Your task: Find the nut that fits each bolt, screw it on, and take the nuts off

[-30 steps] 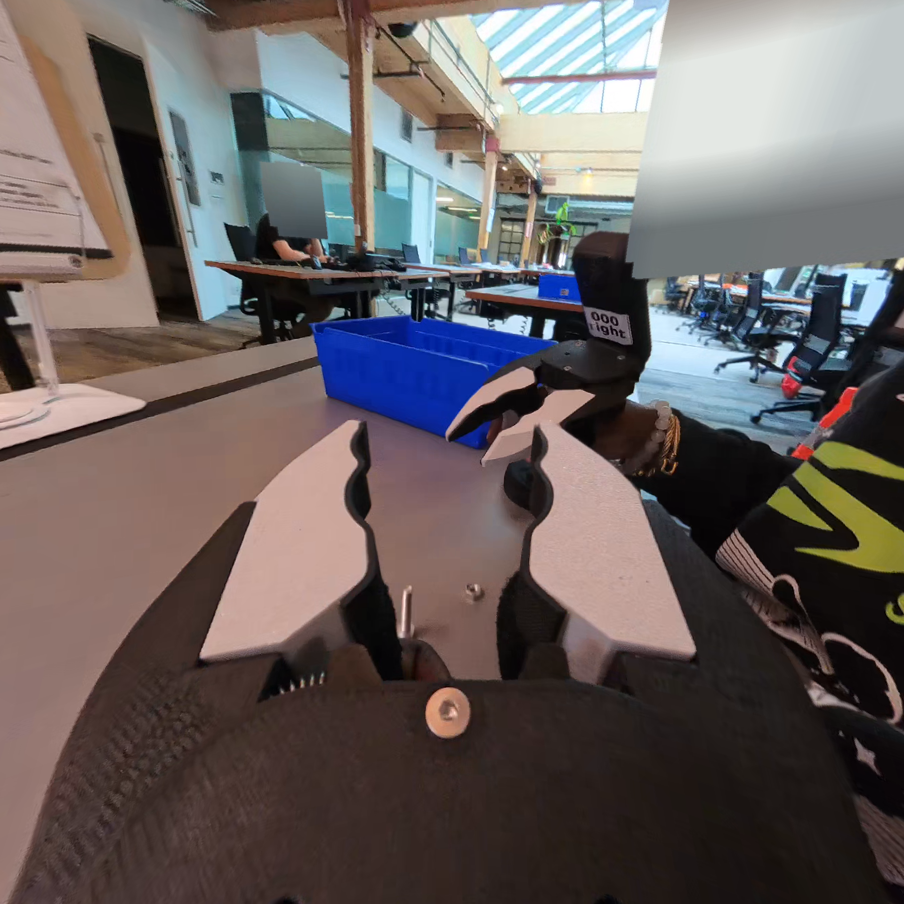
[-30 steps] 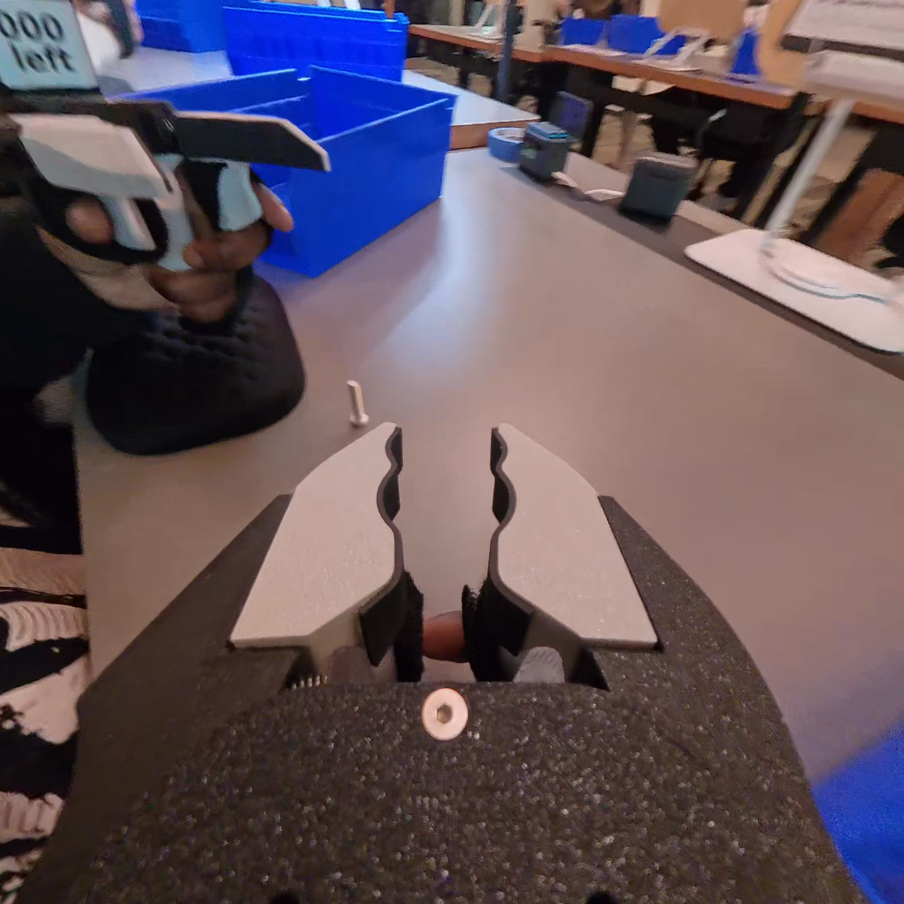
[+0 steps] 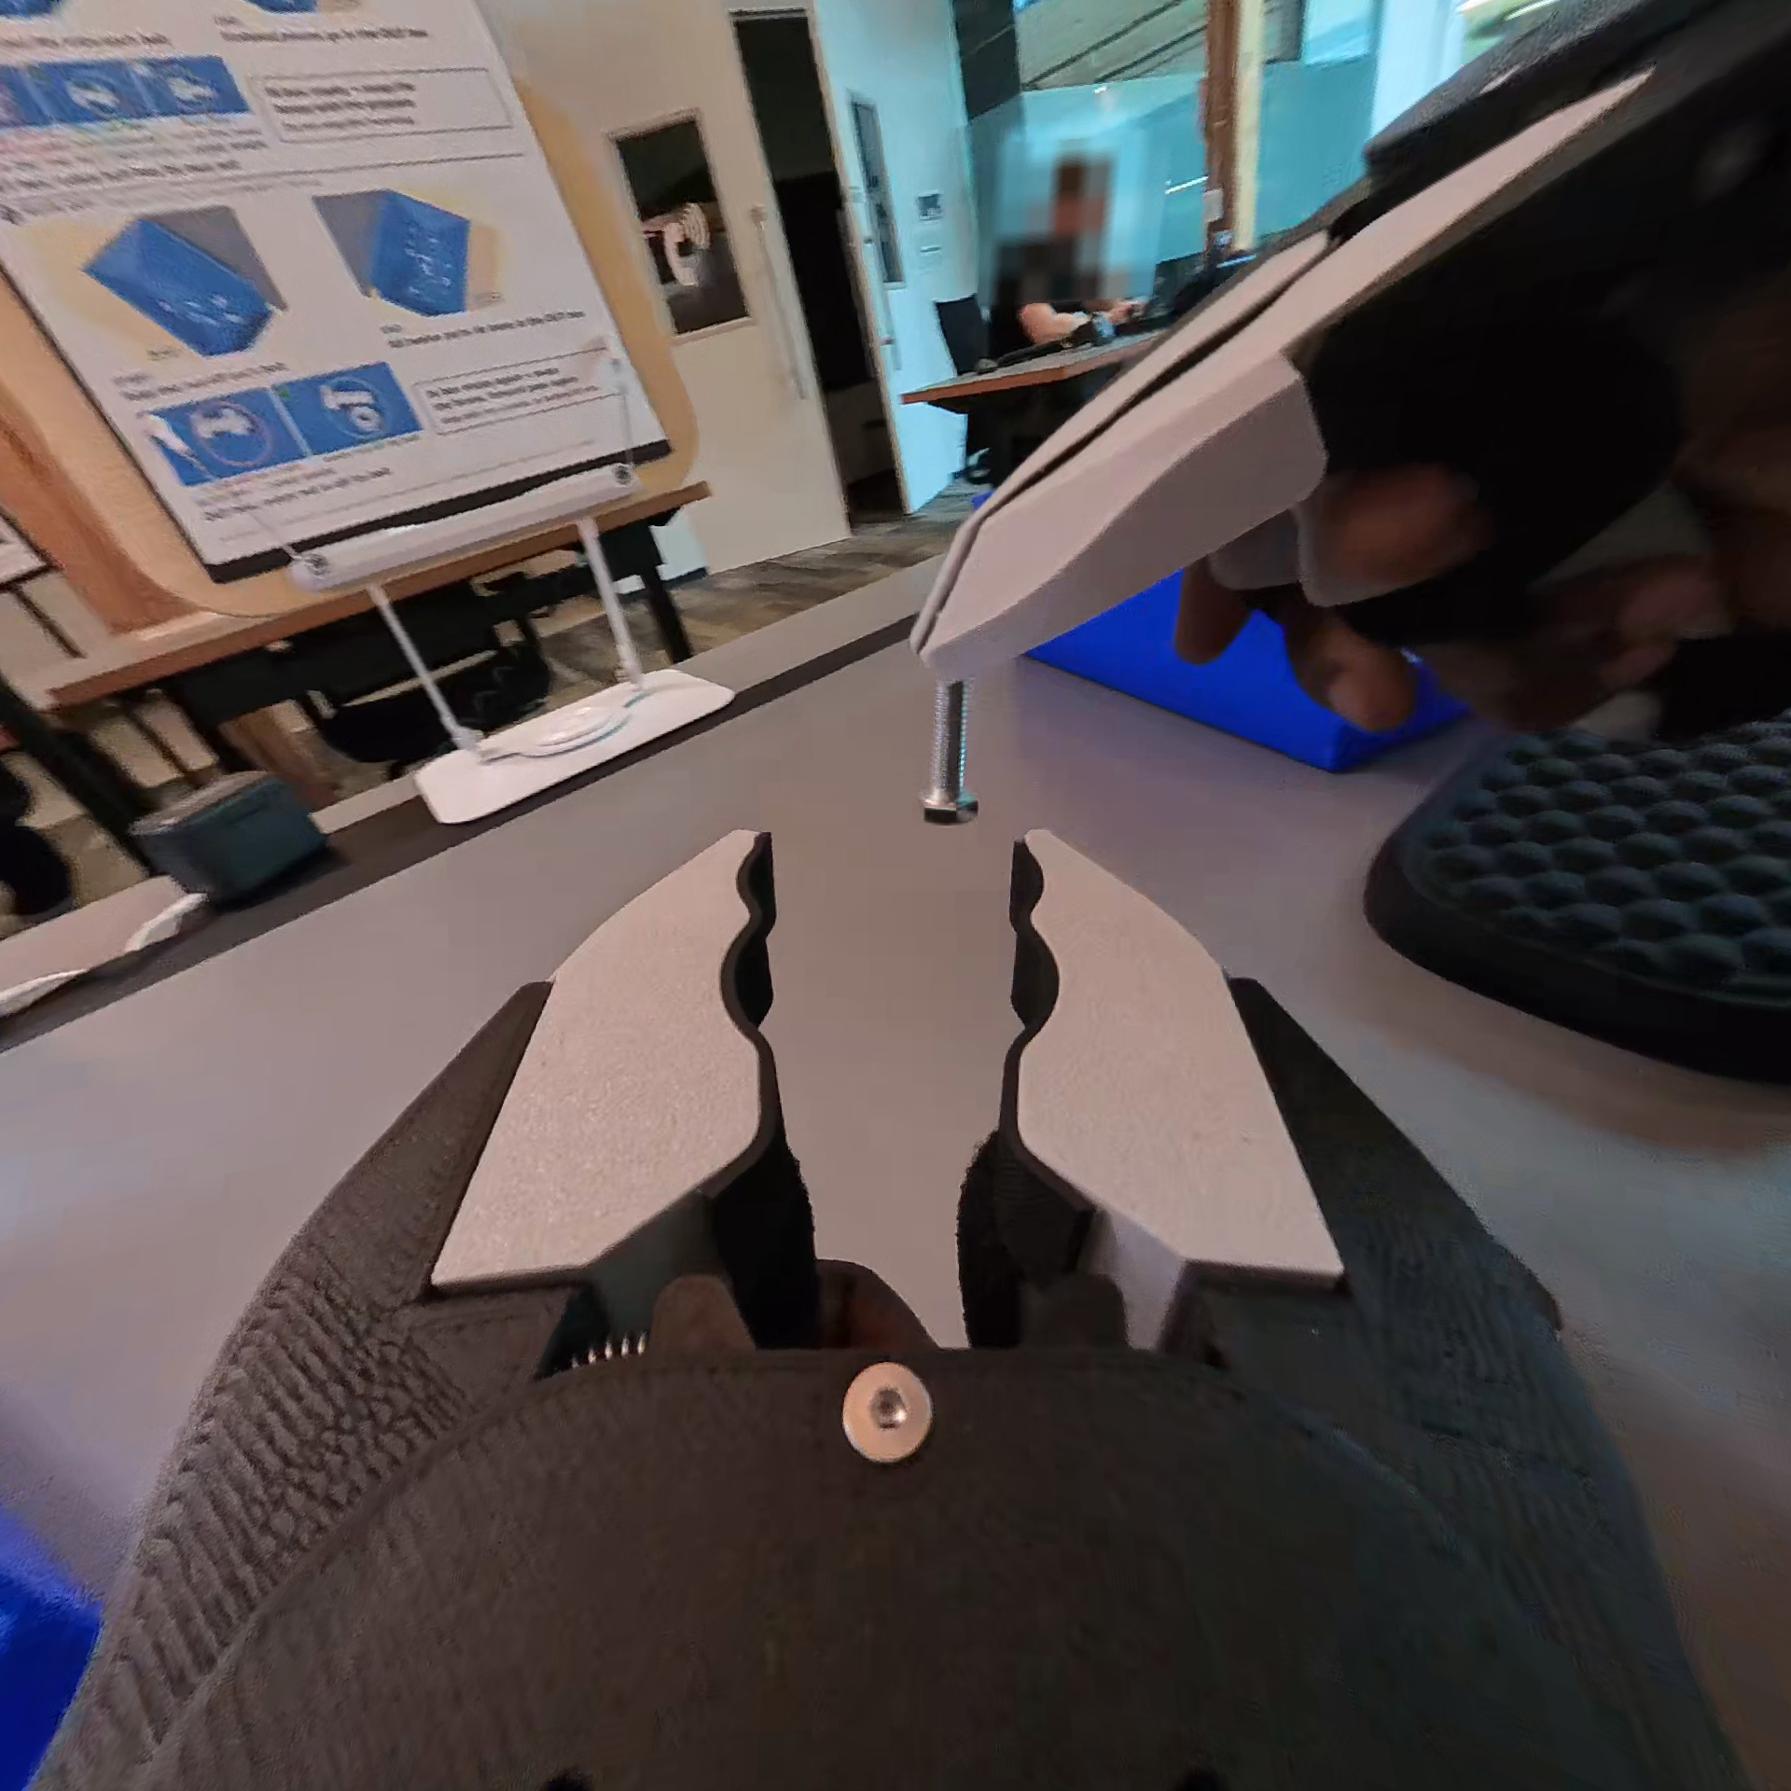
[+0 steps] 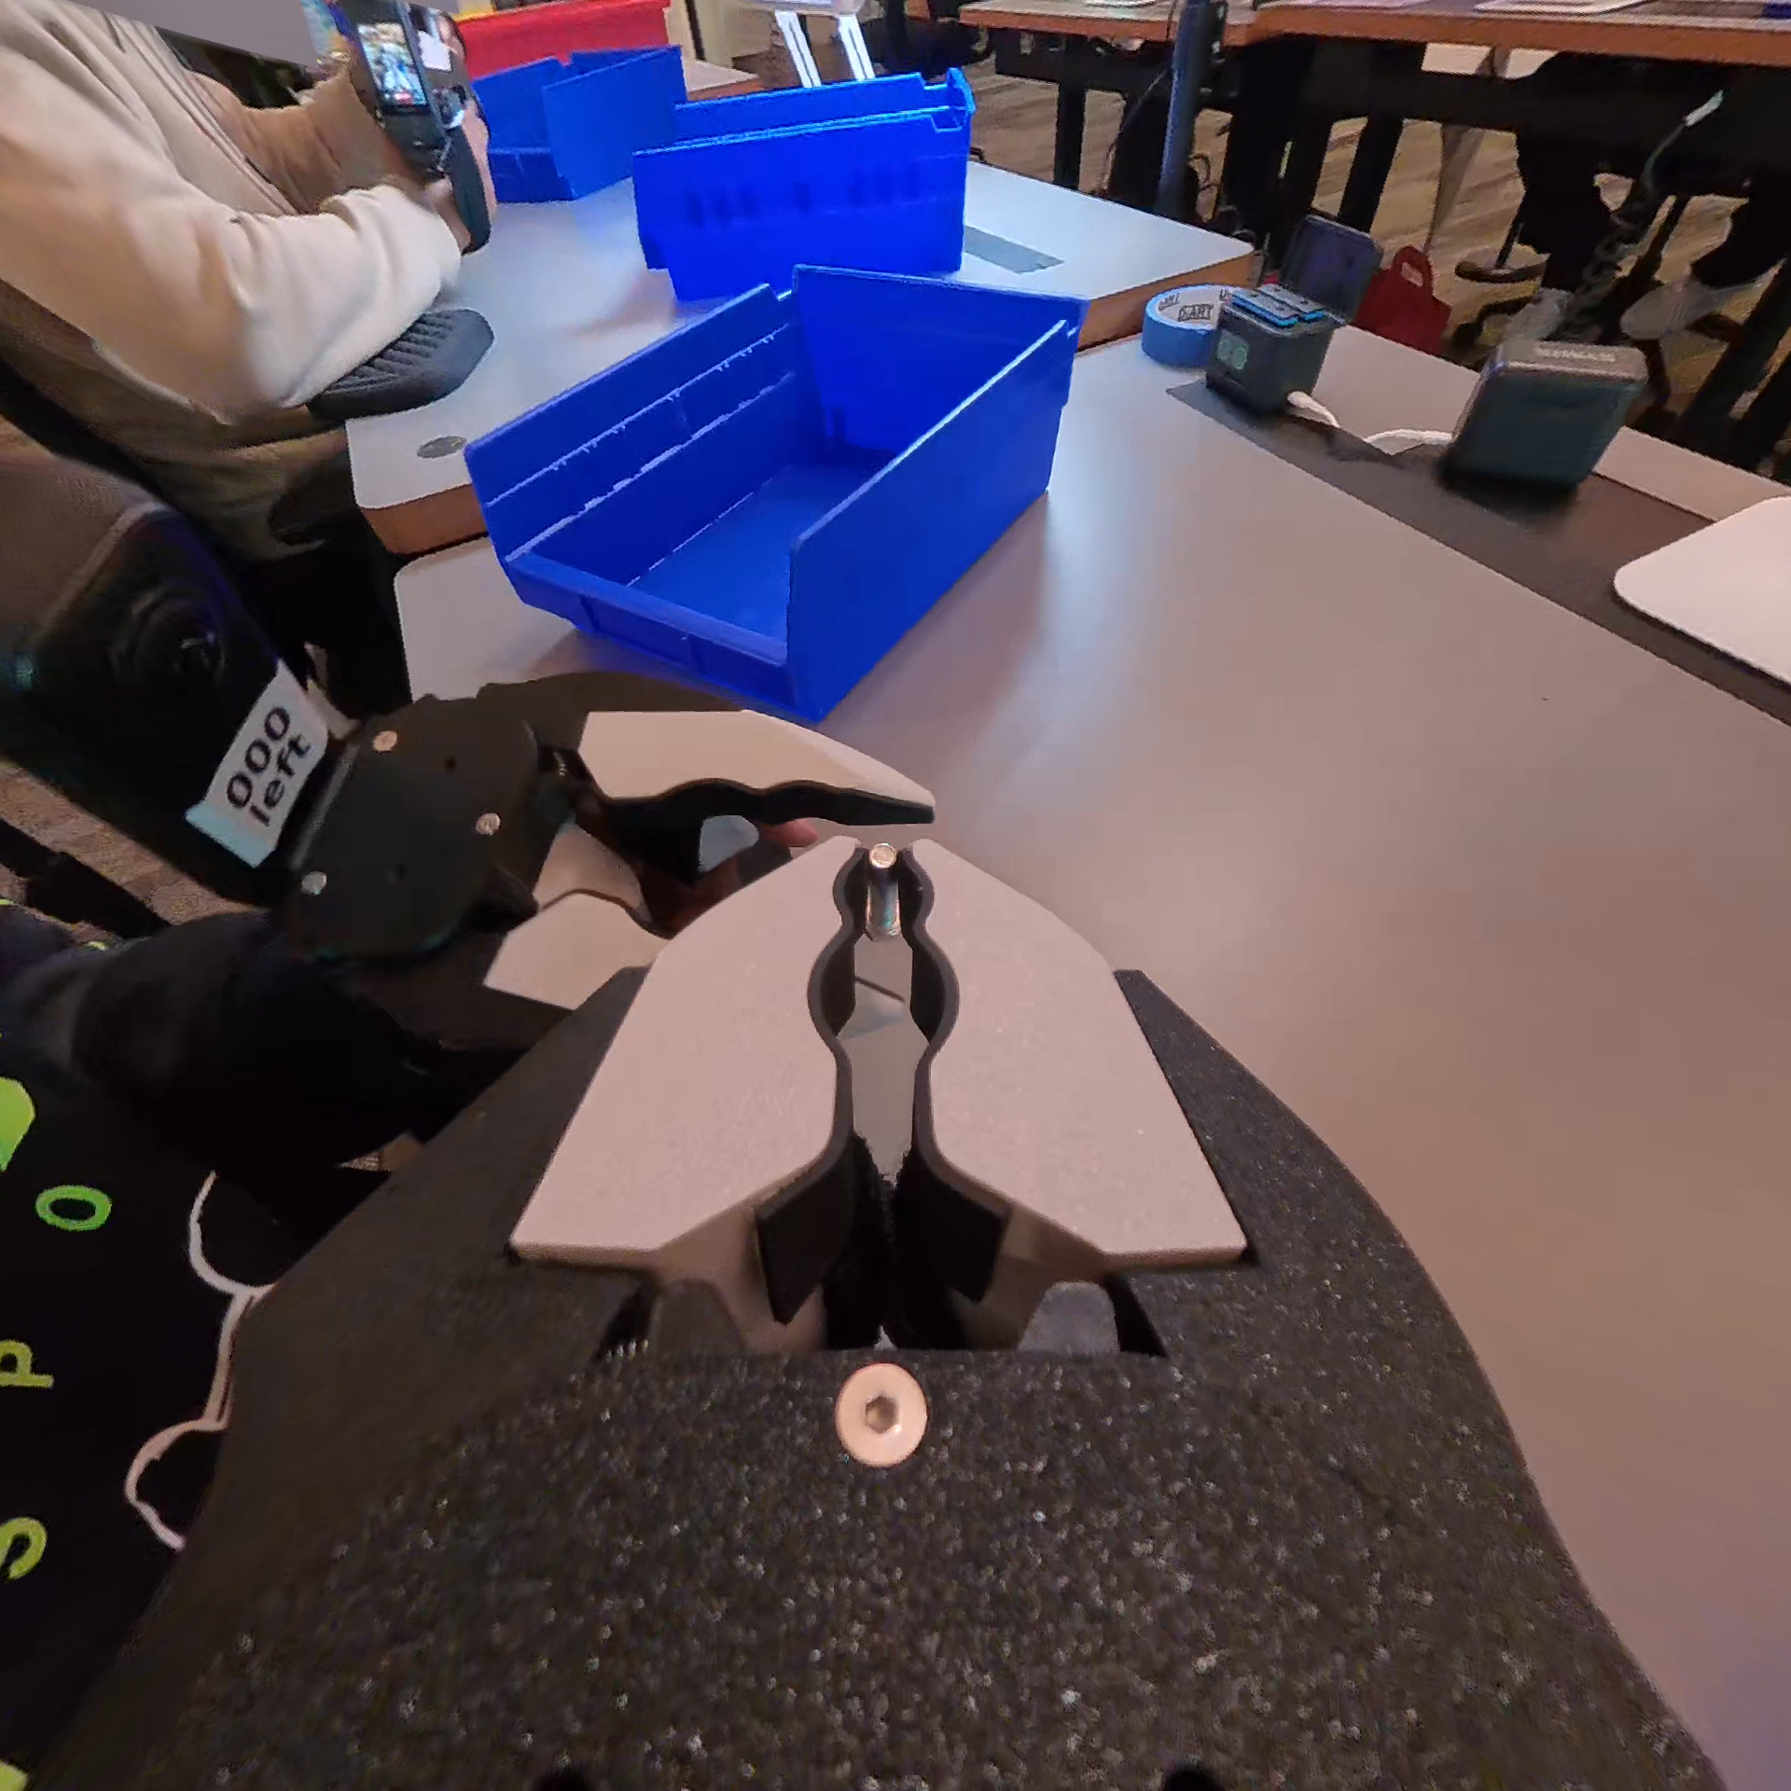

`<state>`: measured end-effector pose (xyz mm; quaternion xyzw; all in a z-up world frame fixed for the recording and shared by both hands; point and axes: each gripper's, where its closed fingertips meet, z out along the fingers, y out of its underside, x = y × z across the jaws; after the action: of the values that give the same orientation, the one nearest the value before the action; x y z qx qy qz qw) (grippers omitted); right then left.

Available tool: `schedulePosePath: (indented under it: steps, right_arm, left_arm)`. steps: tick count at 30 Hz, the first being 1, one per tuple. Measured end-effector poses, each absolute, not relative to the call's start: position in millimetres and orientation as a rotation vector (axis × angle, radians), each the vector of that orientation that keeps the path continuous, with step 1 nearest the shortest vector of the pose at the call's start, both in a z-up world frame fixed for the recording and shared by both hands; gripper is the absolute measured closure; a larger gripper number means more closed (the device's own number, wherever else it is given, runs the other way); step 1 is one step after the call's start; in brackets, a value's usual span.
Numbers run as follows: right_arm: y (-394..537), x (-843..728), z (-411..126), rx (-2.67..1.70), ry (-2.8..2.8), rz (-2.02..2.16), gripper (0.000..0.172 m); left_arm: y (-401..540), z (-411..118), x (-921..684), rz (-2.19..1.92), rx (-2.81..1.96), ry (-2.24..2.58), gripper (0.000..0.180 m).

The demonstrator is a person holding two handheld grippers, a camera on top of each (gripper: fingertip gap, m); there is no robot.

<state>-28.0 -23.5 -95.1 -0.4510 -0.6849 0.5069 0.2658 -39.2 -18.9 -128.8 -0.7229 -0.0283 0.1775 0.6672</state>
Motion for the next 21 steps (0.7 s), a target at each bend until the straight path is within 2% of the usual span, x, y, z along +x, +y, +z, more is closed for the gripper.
schedulePosePath:
  steps: [9,21]
  right_arm:
    - [-31.5,-34.2,-91.3,-1.3,-1.738,1.396,0.166]
    - [-34.2,-34.4,-93.1,-1.315,-1.724,1.428,0.166]
  left_arm:
    - [-18.4,-121.3,-42.9,0.608,-1.605,-0.097,0.153]
    - [-15.9,-126.7,-44.1,0.592,-1.616,-0.1,0.17]
